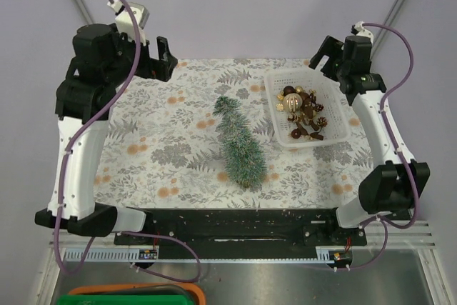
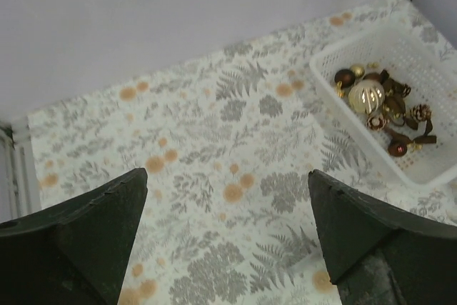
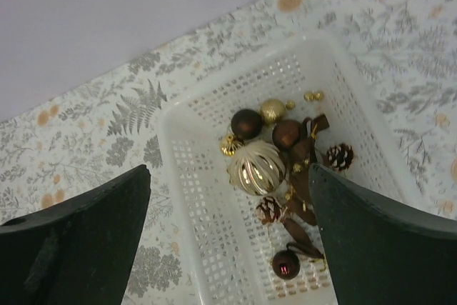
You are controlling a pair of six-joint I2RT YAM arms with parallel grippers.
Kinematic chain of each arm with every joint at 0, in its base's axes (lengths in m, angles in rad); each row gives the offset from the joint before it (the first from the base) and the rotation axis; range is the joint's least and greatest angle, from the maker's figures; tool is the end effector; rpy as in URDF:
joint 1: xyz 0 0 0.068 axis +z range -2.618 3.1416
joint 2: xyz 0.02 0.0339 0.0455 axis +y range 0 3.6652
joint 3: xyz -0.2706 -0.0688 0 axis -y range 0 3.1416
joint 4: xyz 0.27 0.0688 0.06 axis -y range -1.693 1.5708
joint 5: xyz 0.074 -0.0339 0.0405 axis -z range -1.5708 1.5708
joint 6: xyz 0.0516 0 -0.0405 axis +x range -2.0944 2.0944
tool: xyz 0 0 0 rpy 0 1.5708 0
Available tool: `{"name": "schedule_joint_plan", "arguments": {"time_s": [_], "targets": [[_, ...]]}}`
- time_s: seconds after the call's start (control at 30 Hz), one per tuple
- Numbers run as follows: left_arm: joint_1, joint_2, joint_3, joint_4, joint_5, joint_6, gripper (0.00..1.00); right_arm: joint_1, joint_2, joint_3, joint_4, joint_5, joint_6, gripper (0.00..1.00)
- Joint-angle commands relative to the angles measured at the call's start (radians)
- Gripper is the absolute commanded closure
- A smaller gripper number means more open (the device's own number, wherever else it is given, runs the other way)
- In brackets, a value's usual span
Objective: Decorate the small christmas tree
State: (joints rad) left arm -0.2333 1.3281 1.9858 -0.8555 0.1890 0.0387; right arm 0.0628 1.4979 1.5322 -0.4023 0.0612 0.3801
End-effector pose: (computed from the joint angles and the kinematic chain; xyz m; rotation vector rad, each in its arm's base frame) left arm 0.2451 -0.0682 0.5642 0.3762 1.7349 -0.3079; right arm 0.3846 0.0210 0.4075 0.3476 1.9140 0.2350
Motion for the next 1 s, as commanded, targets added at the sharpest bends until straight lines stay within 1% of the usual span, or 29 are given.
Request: {"name": "schedule_joint_plan", "arguments": {"time_s": [0.0, 0.1, 0.13, 0.23, 0.3, 0.43, 0.5, 0.63, 0.77, 0.9, 0.97], "targets": [[0.044, 0.022, -0.028, -0.141, 0.041, -0.068, 0.01, -0.009, 0.021, 0.022, -0.067, 0.043, 0.122, 0.01], [0.066, 0.068, -0.051, -0.233, 0.087, -0.072, 0.01, -0.015, 0.057, -0.018, -0.023, 0.022, 0.056, 0.01], [0.066, 0.081, -0.059, -0.255, 0.107, -0.065, 0.01, -0.017, 0.096, -0.011, -0.044, 0.046, 0.069, 0.01], [0.066, 0.106, -0.088, -0.29, 0.158, -0.045, 0.01, -0.018, 0.189, 0.026, -0.104, 0.086, 0.072, 0.12], [0.068, 0.083, -0.148, -0.265, 0.164, -0.005, 0.01, -0.02, 0.228, 0.025, -0.116, 0.094, 0.08, 0.16], [0.068, 0.011, -0.245, -0.203, 0.165, 0.02, 0.01, -0.018, 0.262, -0.024, -0.118, 0.15, 0.123, 0.18], [0.068, 0.008, -0.257, -0.201, 0.149, 0.018, 0.01, -0.018, 0.283, -0.04, -0.124, 0.17, 0.144, 0.2], [0.068, 0.039, -0.28, -0.211, 0.148, 0.02, 0.01, -0.018, 0.349, -0.014, -0.151, 0.157, 0.166, 0.23], [0.069, 0.043, -0.326, -0.182, 0.196, 0.02, 0.01, -0.02, 0.389, 0.0, -0.159, 0.167, 0.171, 0.25], [0.066, 0.031, -0.366, -0.137, 0.239, 0.017, 0.01, -0.02, 0.429, 0.002, -0.162, 0.218, 0.151, 0.35], [0.066, 0.031, -0.381, -0.128, 0.253, 0.016, 0.01, -0.018, 0.45, 0.008, -0.161, 0.227, 0.148, 0.37]]}}
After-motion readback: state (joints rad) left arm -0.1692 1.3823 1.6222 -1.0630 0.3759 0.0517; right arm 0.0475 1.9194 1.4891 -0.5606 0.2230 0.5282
